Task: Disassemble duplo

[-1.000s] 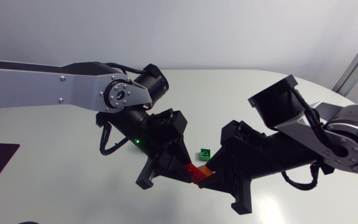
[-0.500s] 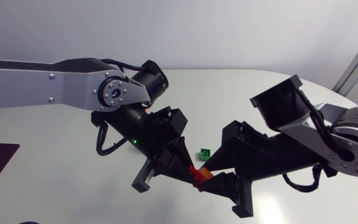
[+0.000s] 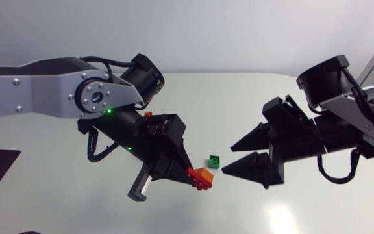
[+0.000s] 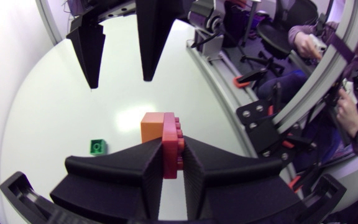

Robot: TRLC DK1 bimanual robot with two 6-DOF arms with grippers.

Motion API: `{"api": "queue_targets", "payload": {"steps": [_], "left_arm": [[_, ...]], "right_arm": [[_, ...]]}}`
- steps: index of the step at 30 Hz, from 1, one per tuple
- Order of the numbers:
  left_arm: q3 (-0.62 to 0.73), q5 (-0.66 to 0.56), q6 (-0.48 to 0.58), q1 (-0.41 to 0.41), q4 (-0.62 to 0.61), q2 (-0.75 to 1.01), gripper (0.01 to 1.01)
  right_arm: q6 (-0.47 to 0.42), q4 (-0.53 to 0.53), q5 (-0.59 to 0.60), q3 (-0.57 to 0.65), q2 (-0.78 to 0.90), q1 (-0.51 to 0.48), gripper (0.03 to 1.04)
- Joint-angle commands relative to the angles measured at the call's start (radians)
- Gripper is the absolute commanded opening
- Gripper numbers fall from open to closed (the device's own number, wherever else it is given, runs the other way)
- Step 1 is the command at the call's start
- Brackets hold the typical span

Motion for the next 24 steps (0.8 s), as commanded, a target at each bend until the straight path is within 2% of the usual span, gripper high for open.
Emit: {"api": "queue_targets", "payload": {"steps": [1,5,10,13,22,24], "left_arm": [[-0.094,-0.063,-0.049,-0.032,0.132,-0.056,0.025],[-0.203,-0.276,-0.119,-0.124,0.389,-0.073,0.026],[-0.295,-0.454,-0.149,-0.215,0.662,-0.075,0.026],[-0.316,-0.529,-0.144,-0.253,0.744,-0.072,0.026],[-0.356,-0.629,-0.106,-0.259,0.871,-0.066,0.026],[-0.365,-0.635,-0.104,-0.259,0.891,-0.066,0.026]], "right_arm": [[0.05,-0.047,-0.037,0.078,0.103,-0.061,1.0],[0.108,-0.111,-0.061,0.162,0.205,-0.079,0.99],[0.167,-0.136,-0.065,0.223,0.297,-0.078,0.96],[0.177,-0.143,-0.065,0.242,0.327,-0.081,0.93],[0.202,-0.142,-0.048,0.239,0.36,-0.075,0.9],[0.207,-0.14,-0.045,0.237,0.356,-0.067,0.85]]}}
